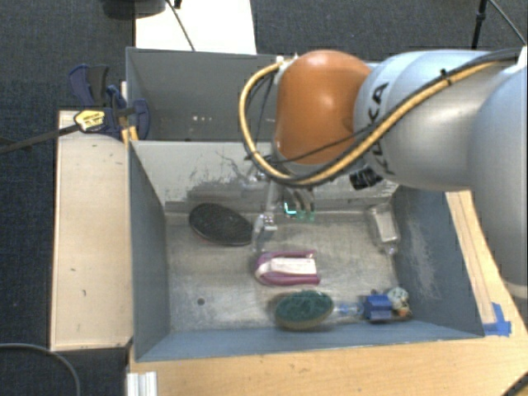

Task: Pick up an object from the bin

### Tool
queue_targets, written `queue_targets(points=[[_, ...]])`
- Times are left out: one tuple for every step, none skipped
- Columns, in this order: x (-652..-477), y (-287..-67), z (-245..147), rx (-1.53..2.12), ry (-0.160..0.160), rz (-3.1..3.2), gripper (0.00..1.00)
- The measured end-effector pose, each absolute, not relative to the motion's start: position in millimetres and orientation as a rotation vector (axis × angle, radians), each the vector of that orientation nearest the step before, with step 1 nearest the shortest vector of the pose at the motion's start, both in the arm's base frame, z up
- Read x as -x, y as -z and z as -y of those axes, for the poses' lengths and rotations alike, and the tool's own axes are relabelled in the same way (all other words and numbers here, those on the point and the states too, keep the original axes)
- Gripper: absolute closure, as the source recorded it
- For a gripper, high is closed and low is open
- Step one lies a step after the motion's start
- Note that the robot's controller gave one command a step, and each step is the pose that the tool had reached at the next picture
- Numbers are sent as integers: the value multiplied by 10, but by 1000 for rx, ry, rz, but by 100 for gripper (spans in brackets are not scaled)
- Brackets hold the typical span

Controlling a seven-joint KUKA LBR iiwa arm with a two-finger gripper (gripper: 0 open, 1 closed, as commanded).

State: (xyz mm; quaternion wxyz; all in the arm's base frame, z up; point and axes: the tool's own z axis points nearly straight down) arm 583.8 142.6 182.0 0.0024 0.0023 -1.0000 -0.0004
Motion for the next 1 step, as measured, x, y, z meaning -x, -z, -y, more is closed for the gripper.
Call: queue_targets(points=[[-5894, -859, -1540, 126, 0, 3135, 0]])
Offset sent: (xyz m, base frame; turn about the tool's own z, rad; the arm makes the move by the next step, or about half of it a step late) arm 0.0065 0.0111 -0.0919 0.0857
